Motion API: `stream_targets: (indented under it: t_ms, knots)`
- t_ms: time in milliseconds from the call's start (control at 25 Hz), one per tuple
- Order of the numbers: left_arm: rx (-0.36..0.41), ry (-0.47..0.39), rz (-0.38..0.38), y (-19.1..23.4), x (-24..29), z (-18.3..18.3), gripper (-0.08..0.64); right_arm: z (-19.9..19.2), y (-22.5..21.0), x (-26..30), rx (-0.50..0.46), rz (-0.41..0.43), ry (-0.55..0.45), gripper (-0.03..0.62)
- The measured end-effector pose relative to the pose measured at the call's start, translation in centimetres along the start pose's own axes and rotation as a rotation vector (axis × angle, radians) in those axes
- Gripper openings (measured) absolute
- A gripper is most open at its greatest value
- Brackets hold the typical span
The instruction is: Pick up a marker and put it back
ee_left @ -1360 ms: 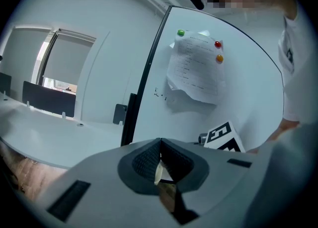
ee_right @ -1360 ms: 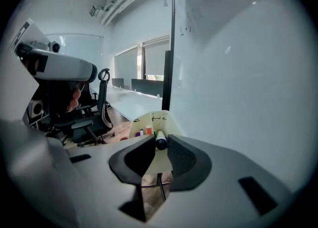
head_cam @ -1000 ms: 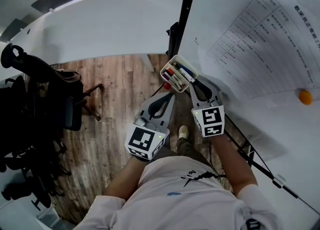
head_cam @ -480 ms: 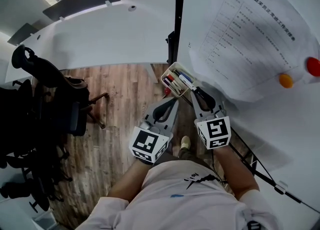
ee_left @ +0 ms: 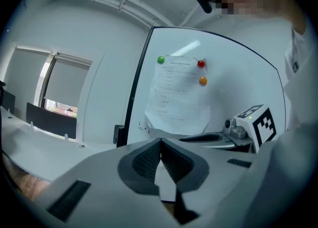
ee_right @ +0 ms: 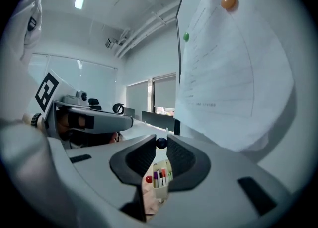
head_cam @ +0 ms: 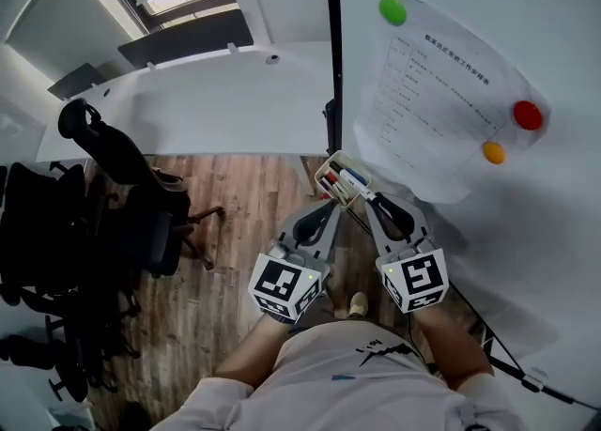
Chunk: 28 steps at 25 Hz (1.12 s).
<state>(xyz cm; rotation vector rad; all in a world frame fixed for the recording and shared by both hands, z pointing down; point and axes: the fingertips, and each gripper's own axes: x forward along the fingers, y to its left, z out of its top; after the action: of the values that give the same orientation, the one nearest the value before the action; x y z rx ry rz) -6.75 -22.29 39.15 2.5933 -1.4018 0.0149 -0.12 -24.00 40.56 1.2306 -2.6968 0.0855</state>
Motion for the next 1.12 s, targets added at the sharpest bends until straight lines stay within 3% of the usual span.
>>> stream_targets:
  t_ms: [560, 1120]
  knots:
    - [0.069, -0.049, 0.005, -3.3, -0.2, 3.4, 0.011, 4.1, 0.0, -3.4, -0.05, 0.027, -0.081, 0.075]
    - [0.005, -0.051, 0.03, -2.9, 0.0, 2.8, 0.011, 3.0, 0.0, -3.4, -0.034, 0.036, -0.058, 0.075]
